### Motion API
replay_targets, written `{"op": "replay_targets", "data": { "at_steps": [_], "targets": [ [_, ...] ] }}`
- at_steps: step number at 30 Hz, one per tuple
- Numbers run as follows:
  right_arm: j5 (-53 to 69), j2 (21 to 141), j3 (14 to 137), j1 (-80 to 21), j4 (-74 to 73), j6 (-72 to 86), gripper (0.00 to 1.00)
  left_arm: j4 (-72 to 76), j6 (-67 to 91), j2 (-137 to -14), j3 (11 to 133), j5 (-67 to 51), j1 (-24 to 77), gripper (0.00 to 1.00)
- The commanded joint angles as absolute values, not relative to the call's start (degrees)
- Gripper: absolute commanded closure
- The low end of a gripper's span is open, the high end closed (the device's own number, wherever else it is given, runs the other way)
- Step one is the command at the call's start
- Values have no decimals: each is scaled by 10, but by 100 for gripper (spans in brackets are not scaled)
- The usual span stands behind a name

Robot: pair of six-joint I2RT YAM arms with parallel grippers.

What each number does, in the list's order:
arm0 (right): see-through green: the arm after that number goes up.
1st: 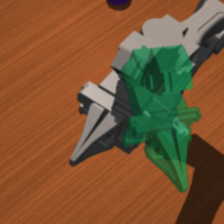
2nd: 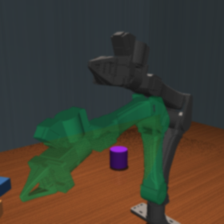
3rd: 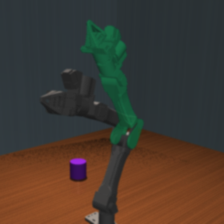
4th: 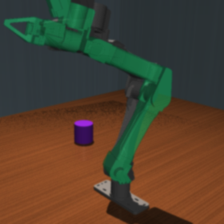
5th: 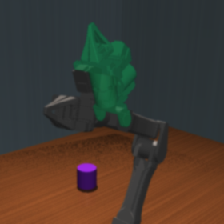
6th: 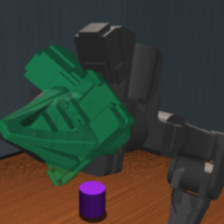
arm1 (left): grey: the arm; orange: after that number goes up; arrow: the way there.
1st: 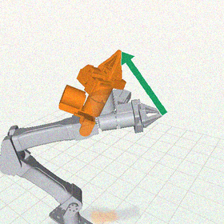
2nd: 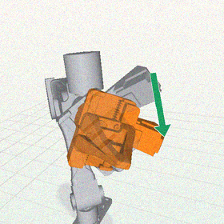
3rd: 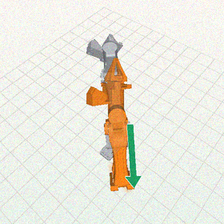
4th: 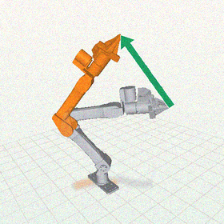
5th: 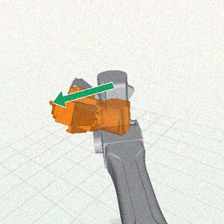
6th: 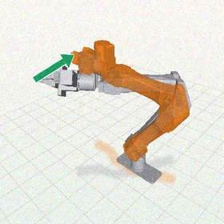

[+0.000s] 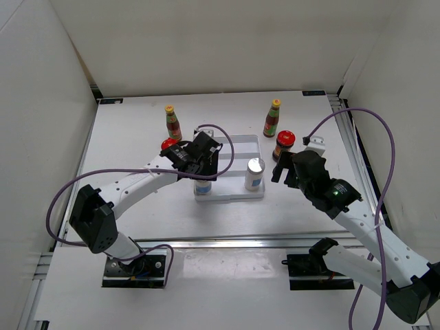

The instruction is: Organize the condiment bottles

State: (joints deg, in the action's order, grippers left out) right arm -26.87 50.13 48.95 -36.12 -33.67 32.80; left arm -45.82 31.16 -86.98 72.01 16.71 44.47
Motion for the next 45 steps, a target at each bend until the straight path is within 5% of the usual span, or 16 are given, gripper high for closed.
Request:
{"op": "replay_targets", "data": {
  "at_steps": [1, 4, 5, 16, 23, 28, 33, 38, 45],
  "targets": [
    [-284, 501, 490, -363, -326, 337, 0, -437, 318, -862, 729, 186, 446, 22],
    [-284, 501, 490, -363, -326, 337, 0, -437, 318, -867, 729, 186, 446, 17],
    [-284, 501, 490, -363, -326, 337, 0, -437, 318, -867, 729, 186, 446, 0],
    [-295, 501, 490, -363, -331, 342, 0, -442, 262, -813, 785, 232, 446, 0],
    [-340, 518, 558, -341, -408, 320, 0, -418, 157, -675, 741, 262, 388, 0],
    [-288, 612, 665, -246, -423, 213, 0, -330, 150, -530, 550, 262, 298, 0],
    [-55, 727, 768, -84, -417, 144, 0, -270, 135, -425, 478, 250, 270, 0],
    [41, 825, 841, -69, -404, 110, 0, -271, 140, -463, 480, 257, 250, 0],
    [29, 913, 882, -96, -386, 112, 0, -281, 145, -500, 494, 225, 211, 0]
  ]
}}
